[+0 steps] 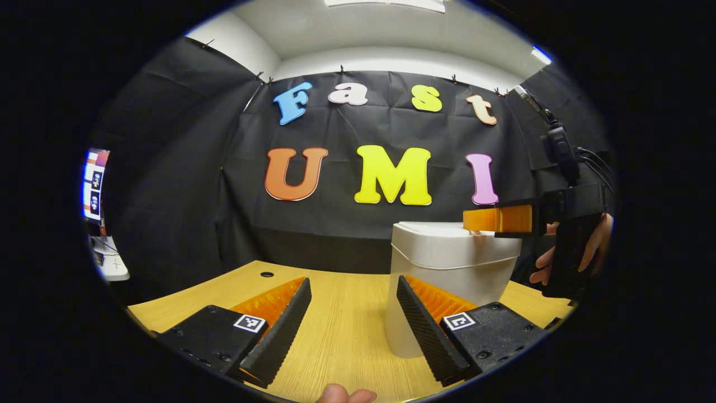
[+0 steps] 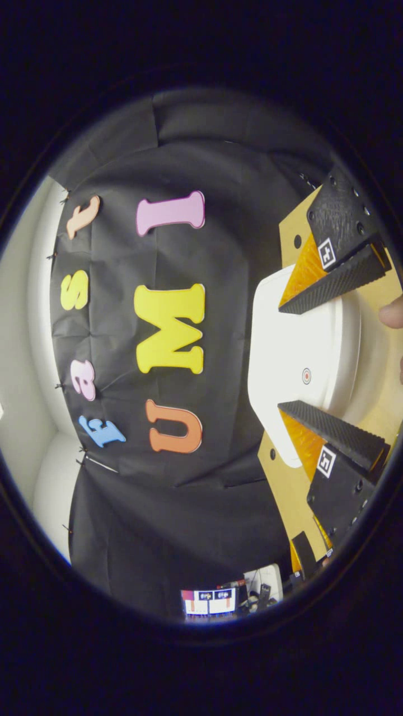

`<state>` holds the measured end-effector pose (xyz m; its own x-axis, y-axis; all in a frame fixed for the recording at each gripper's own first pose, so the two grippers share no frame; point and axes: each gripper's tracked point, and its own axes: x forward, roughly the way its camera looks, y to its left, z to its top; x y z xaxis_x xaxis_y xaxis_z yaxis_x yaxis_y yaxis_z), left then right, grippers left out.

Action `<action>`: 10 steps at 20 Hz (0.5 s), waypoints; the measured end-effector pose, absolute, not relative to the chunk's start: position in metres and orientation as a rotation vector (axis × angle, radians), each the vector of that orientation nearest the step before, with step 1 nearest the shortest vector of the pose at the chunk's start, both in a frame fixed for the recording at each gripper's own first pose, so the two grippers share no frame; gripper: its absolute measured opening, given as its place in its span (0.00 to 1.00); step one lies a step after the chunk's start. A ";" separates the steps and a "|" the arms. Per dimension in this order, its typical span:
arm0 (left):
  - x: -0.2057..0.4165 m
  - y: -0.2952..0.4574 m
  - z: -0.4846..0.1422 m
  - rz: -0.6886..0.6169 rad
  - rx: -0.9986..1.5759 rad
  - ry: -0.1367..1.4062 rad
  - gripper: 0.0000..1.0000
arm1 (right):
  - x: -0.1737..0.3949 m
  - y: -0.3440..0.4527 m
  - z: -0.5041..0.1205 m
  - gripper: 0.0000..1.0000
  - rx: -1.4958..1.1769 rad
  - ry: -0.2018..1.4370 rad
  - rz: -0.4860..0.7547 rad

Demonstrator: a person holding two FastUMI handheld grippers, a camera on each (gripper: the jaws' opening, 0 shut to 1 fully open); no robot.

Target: Press the lid of the desktop garbage bin to open it, pick up the crumpled paper on the desktop and throw it into the bin, then pick up the pop can on the desktop and drop it into the bin, and finally close the garbage bin lid.

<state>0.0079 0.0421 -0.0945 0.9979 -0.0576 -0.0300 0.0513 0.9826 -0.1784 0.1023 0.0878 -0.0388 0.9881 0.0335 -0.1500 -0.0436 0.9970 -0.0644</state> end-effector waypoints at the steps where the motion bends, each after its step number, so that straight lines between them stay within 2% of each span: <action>1: 0.007 0.043 -0.092 -0.053 -0.180 0.028 0.99 | 0.101 0.090 -0.033 0.99 -0.100 0.111 0.029; 7: 0.003 0.036 -0.086 -0.058 -0.164 0.014 0.98 | 0.066 0.076 0.002 0.95 -0.105 -0.049 -0.003; 10: -0.002 0.030 -0.080 -0.063 -0.161 0.000 0.98 | 0.030 0.076 -0.014 0.95 -0.121 -0.078 -0.003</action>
<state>-0.0017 0.0303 -0.0799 0.9980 -0.0630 0.0054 0.0631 0.9851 -0.1601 0.0304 0.0756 -0.0135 0.9970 0.0015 0.0775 0.0079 0.9926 -0.1208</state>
